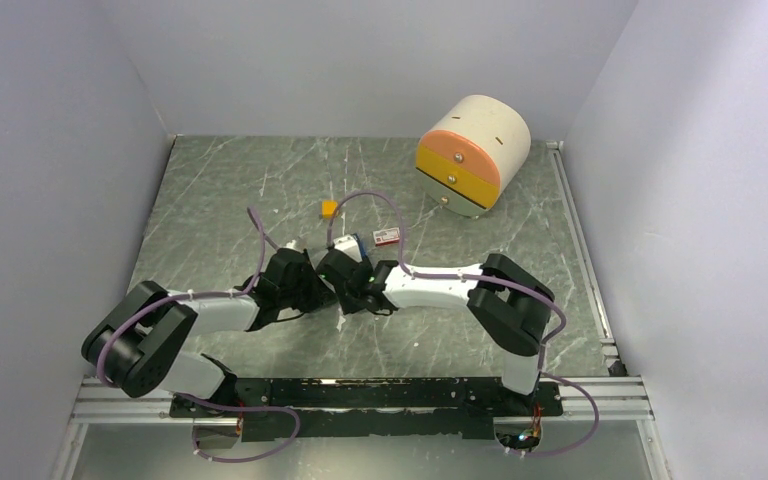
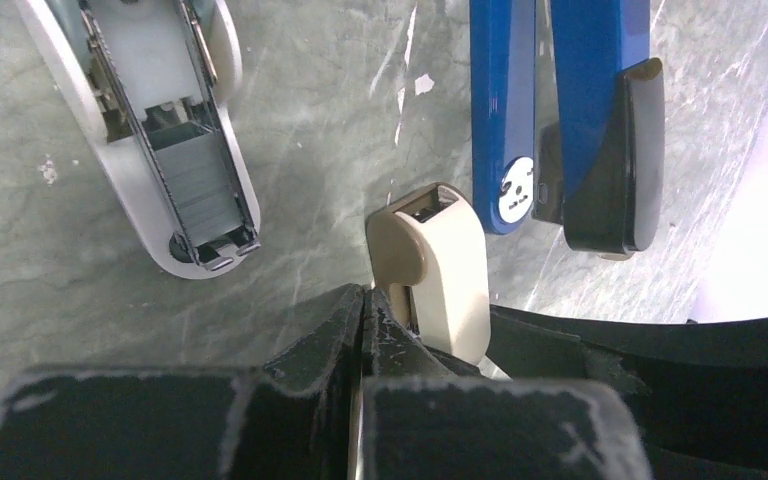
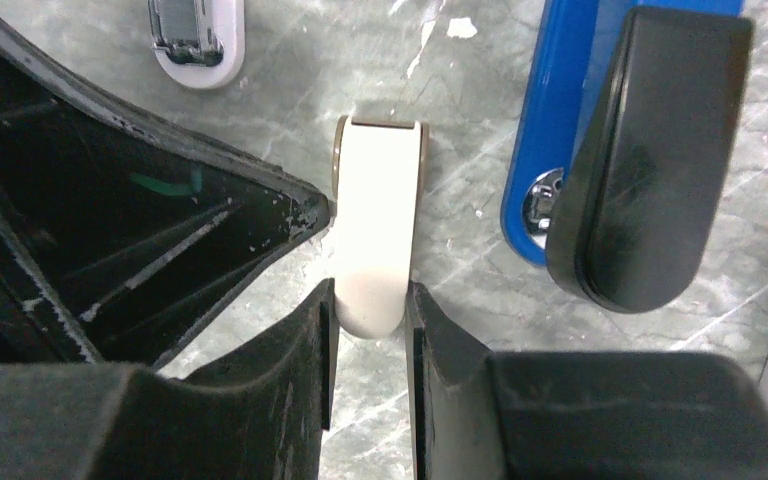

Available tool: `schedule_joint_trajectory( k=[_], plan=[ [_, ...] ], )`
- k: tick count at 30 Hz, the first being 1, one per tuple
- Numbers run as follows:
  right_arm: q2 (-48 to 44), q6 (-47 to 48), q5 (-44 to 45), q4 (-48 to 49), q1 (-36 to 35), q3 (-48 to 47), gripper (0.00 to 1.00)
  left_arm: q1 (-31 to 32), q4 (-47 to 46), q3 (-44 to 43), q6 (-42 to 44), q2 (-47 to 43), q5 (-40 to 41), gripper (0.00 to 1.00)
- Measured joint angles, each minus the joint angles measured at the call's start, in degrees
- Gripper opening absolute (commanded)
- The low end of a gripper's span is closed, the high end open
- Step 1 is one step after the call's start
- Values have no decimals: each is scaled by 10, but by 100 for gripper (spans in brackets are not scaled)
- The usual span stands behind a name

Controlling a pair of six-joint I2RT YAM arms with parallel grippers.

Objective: Load the staples into the stapler

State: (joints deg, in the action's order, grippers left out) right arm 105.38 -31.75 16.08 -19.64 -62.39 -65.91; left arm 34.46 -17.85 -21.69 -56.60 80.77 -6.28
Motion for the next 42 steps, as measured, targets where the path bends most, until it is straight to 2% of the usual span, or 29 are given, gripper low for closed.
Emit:
schedule_joint_trajectory(
  k=[8, 15, 20, 24, 33, 37, 42],
  plan=[
    [17, 2, 15, -10, -7, -12, 16, 0, 33, 2, 3, -17, 9, 6],
    [16, 4, 17, -19, -7, -18, 32, 0, 78, 1, 7, -61, 13, 9],
    [16, 9, 18, -28, -4, -26, 48, 0, 114, -3, 18, -94, 23, 10],
    [3, 10, 19, -33, 3, -26, 55, 0, 176, -24, 40, -140, 70, 14],
    [-52, 24, 19, -13, 19, -38, 56, 0, 296, -112, 84, -209, 207, 22],
    [-39, 36, 13, 8, 35, -68, 57, 0, 346, -126, 86, -246, 273, 34],
    [14, 59, 2, 47, 47, -144, 63, 0, 401, -127, 75, -296, 337, 43]
  ],
)
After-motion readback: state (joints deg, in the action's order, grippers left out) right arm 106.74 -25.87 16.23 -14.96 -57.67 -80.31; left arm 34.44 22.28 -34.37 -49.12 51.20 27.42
